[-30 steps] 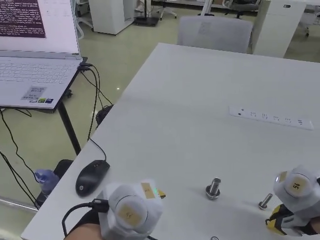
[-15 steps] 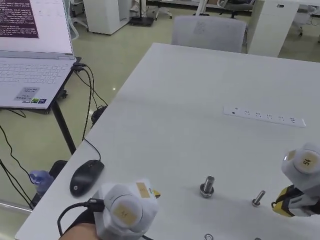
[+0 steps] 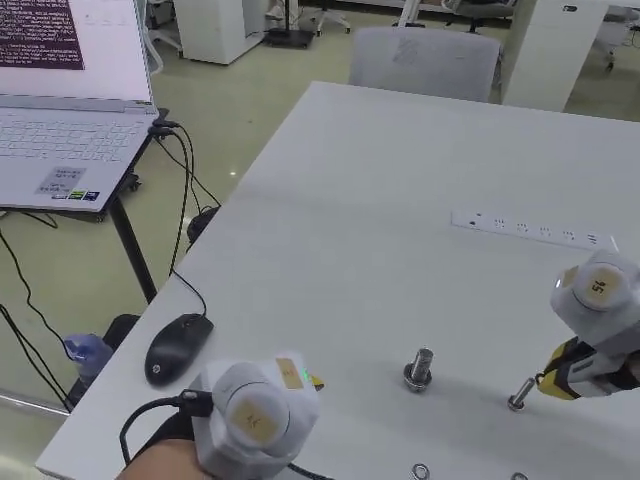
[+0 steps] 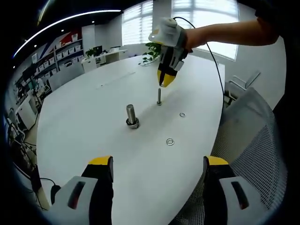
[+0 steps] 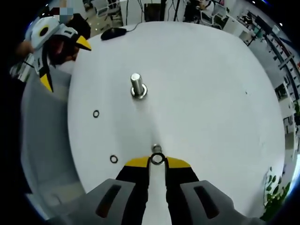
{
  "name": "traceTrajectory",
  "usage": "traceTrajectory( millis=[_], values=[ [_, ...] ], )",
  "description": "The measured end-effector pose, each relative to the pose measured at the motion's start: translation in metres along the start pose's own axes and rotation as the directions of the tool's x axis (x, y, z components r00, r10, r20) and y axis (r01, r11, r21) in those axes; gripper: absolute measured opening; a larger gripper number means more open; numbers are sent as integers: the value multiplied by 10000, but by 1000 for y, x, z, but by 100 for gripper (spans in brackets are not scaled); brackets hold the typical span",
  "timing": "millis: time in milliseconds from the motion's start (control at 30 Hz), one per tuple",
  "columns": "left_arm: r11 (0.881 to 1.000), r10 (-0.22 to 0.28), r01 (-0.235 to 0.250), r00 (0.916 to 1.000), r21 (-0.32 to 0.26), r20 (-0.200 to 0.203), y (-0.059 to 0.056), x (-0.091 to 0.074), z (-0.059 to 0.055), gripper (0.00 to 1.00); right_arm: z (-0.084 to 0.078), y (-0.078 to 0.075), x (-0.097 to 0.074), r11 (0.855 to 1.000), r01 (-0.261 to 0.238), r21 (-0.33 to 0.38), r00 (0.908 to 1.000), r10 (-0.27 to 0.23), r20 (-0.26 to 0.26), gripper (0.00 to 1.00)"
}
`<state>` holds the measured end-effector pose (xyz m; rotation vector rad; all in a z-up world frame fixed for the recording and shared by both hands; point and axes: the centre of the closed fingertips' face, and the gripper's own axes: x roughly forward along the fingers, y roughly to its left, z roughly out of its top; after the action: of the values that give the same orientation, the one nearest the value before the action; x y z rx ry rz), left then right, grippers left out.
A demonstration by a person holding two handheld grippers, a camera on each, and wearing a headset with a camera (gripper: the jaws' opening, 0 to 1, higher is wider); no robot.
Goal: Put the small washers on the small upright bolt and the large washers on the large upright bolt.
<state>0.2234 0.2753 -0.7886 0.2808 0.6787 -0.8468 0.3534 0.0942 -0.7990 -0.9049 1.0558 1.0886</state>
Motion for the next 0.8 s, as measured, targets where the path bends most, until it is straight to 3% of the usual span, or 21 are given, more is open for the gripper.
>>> traceTrajectory(
  millis=[800],
  values=[
    [9999, 16, -17, 10000, -133, -61, 4, -2, -7, 77, -4, 1, 25, 9991, -344, -261, 9975, 327, -623, 13]
  ],
)
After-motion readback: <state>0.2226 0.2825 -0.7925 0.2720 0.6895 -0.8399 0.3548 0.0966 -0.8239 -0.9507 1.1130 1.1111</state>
